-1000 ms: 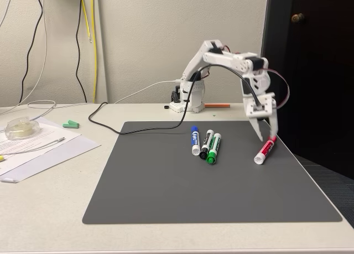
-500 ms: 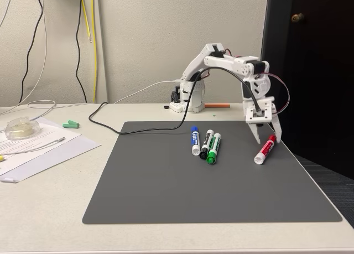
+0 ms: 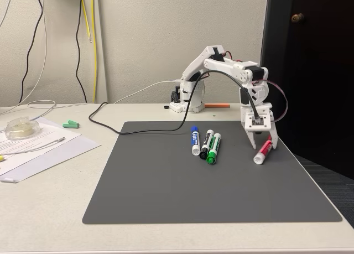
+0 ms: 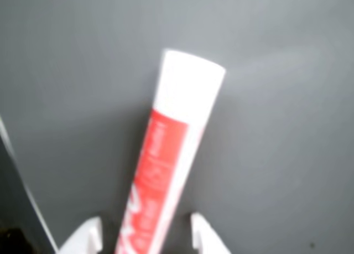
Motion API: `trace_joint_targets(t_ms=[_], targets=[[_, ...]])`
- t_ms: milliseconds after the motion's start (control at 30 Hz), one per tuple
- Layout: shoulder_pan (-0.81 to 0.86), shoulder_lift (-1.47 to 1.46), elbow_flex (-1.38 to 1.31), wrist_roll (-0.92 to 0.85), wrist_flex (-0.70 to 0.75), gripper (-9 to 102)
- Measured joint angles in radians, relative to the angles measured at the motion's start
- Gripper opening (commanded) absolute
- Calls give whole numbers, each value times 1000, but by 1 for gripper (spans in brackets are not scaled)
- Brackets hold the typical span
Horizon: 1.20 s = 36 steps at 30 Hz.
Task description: Pick up the red marker.
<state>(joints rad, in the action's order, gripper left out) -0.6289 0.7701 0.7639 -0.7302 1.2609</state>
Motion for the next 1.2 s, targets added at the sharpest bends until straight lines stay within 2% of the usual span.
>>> trace_joint_targets(t_ms=[200, 767, 1200], targets=[[0, 0, 0, 0, -6, 23], [8, -3, 0, -12, -26, 2], [21, -3, 0, -8, -40, 0]])
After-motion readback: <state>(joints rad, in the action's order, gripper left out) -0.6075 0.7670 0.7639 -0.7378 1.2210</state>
